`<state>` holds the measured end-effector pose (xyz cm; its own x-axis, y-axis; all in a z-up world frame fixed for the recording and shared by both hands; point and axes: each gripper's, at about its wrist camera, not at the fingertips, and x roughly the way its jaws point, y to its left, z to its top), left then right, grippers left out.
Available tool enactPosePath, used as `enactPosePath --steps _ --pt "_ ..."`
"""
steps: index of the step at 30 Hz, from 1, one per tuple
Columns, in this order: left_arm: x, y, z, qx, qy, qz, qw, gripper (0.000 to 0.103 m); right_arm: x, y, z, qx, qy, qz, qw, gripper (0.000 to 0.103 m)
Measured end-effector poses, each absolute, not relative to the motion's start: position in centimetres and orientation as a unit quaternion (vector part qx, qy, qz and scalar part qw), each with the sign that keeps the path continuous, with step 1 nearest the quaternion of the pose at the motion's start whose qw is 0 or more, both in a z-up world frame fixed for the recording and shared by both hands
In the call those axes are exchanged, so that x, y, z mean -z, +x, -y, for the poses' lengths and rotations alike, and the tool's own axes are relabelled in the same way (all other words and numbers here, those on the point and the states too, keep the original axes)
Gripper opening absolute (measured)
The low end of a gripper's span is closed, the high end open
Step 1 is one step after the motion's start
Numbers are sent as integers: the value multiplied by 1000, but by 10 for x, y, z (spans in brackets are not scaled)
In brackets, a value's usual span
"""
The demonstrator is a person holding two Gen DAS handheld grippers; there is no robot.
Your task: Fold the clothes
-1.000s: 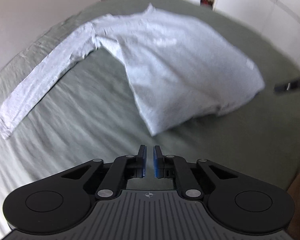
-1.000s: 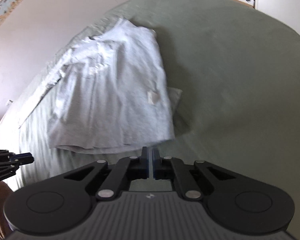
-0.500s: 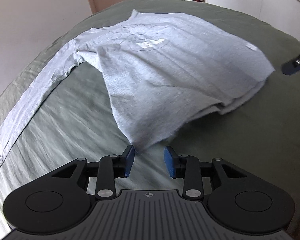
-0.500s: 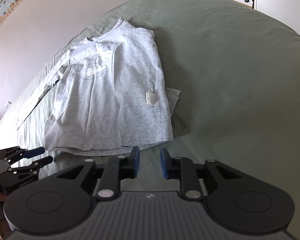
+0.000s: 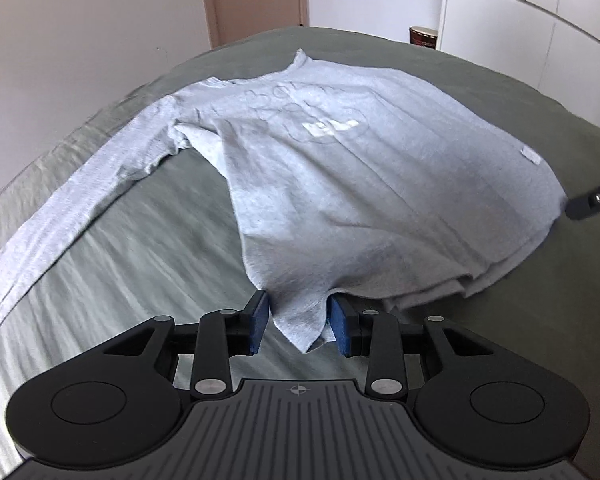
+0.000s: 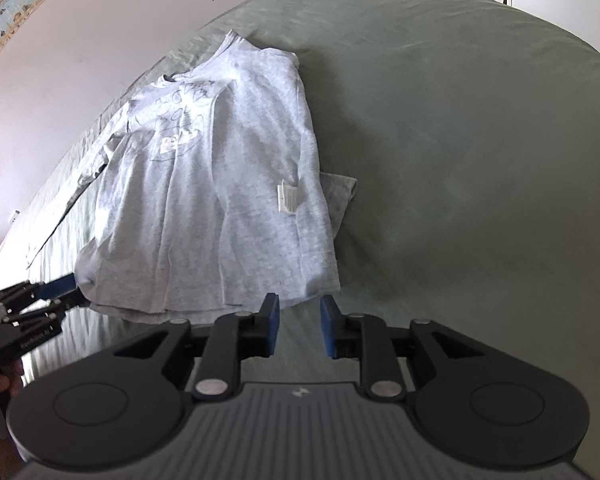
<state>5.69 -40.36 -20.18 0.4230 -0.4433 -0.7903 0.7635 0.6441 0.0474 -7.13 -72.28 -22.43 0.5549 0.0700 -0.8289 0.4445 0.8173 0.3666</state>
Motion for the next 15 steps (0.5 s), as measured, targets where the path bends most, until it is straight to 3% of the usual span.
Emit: enactPosePath --steps 4,6,7,8,15 --pt "208 62 405 371 171 -412 815 28 222 -68 709 110 281 -455 838 24" --pt "206 64 403 379 163 -416 810 11 224 -65 710 109 287 -453 837 23" --pt "204 64 402 382 163 -417 809 9 225 -64 711 107 291 -456 834 19" --pt "201 64 402 382 170 -417 807 7 226 -63 712 105 298 -459 830 1" --pt "158 63 394 382 203 -402 807 7 210 -73 711 98 315 -438 836 0"
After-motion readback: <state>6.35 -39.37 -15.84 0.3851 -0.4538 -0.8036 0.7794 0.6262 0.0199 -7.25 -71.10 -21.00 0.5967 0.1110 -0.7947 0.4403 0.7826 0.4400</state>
